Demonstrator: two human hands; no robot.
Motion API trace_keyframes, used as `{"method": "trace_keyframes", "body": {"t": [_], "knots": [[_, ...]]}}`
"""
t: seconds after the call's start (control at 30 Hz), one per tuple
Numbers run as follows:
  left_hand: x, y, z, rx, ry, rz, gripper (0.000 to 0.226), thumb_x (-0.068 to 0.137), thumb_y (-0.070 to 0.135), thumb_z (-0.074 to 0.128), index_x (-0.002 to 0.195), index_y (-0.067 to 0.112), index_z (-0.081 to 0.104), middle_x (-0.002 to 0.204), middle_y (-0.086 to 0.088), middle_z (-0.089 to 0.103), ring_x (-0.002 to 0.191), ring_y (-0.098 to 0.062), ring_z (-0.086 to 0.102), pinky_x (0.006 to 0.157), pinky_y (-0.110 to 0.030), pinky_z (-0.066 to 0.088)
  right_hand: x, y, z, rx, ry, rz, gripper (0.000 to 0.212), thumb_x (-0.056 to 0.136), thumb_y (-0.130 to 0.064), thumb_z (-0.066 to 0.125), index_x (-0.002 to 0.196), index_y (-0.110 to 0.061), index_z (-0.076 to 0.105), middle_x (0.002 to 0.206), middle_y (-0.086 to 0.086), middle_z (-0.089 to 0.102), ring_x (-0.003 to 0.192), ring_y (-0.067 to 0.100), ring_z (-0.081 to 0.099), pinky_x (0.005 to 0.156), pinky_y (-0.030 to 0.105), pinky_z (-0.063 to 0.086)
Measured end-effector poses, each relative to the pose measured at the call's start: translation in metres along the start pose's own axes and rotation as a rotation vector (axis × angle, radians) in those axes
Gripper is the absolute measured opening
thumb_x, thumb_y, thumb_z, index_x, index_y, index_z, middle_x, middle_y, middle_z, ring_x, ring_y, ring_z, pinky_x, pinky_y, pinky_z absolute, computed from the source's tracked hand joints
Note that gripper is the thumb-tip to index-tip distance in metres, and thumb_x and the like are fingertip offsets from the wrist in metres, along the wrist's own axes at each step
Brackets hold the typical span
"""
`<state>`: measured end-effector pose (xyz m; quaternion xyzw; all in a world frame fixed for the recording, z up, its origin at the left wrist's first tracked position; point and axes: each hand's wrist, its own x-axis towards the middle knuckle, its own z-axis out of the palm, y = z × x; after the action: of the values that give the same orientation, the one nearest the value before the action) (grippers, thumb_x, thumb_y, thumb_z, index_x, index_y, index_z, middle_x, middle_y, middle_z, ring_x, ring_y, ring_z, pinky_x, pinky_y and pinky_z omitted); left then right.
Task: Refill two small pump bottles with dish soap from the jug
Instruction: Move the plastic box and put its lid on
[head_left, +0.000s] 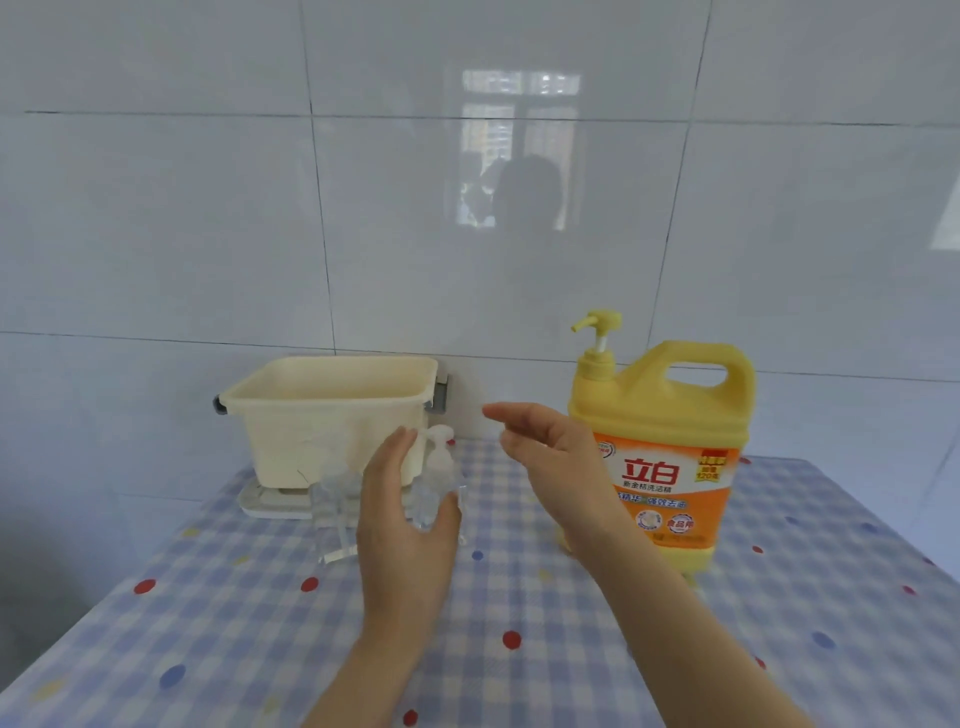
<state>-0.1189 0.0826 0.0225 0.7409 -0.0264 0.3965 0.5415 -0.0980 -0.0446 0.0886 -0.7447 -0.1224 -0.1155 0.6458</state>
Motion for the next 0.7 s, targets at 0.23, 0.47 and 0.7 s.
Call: {"method": "trace_keyframes", "body": {"t": [0.23,0.47,0.7], "knots": [[0.005,0.031,0.028,-0.182,-0.264,-0.187,0.068,0.08,0.008,0.077,0.137,0.026,0.045,0.139,0.009,0.049,0.125,-0.004,0.047,0.104,-0.02,0.039,-0.02,-0.022,-0.05,0.058,0.384,-0.086,0.031,0.088,0.001,0.055,0.083,-0.02,0.076,0.081,-0.007,0.074,0.077,0.005,0.065,0.067,0.017,0.052],[0.013,0.039,0.072,-0.223,-0.61,-0.406,0.103,0.062,0.028,0.09,0.147,0.024,0.032,0.147,-0.002,0.043,0.135,-0.019,0.043,0.106,-0.036,0.042,-0.037,-0.013,-0.114,-0.056,0.89,-0.091,0.029,0.087,-0.005,0.051,0.081,-0.027,0.068,0.08,-0.009,0.069,0.065,0.007,0.058,0.063,0.025,0.047],[0.017,0.031,0.103,-0.164,-0.776,-0.413,0.1,0.055,0.026,0.091,0.14,0.024,0.039,0.128,0.004,0.059,0.113,-0.015,0.058,0.092,-0.037,0.054,-0.038,0.04,-0.142,-0.275,0.539,0.309,0.034,0.09,-0.015,0.053,0.121,-0.027,0.062,0.114,-0.006,0.067,0.094,0.011,0.06,0.077,0.029,0.05]]}}
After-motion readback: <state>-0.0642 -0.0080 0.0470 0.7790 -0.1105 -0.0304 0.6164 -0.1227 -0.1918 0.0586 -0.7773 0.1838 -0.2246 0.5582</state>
